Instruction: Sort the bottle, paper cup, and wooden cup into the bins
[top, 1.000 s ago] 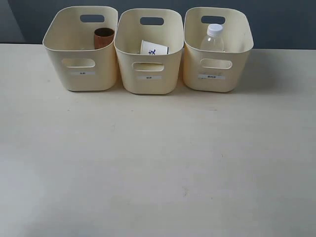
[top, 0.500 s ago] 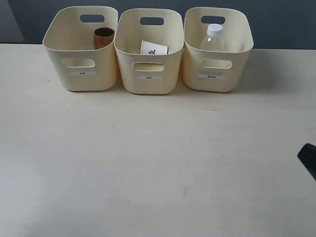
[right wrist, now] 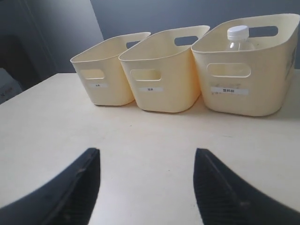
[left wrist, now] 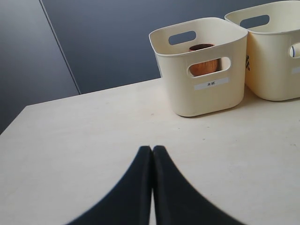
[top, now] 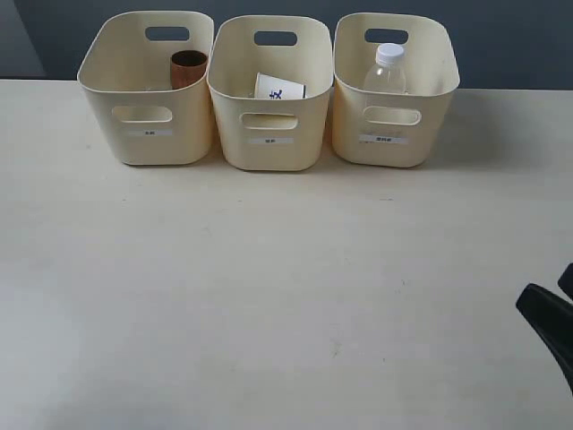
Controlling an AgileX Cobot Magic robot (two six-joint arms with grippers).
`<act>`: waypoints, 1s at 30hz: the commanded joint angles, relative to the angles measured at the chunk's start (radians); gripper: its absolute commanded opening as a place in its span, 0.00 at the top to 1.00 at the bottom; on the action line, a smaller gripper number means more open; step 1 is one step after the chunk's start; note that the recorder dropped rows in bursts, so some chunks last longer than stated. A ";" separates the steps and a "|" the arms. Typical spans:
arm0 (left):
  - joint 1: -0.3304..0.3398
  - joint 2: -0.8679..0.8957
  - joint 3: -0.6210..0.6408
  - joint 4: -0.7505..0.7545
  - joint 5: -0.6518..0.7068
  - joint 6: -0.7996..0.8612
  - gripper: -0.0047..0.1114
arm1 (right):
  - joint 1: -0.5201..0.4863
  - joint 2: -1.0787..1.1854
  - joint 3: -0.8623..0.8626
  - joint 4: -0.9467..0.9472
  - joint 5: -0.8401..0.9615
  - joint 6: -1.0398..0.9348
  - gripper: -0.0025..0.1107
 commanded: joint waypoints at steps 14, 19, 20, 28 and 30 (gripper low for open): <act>-0.003 -0.005 0.001 0.000 -0.005 -0.002 0.96 | -0.006 -0.006 0.005 0.195 0.025 0.002 0.48; -0.003 -0.005 0.001 0.000 -0.005 -0.002 0.96 | 0.009 -0.006 0.005 0.193 0.025 0.002 0.48; -0.003 -0.005 0.001 0.000 -0.005 -0.002 0.96 | 0.011 -0.006 0.005 0.195 0.021 0.002 0.48; -0.003 -0.005 0.001 0.000 -0.005 -0.002 0.96 | -0.102 -0.006 0.005 0.191 0.021 0.002 0.48; -0.003 -0.005 0.001 0.000 -0.005 -0.002 0.96 | -0.158 -0.006 0.005 0.185 0.024 0.002 0.48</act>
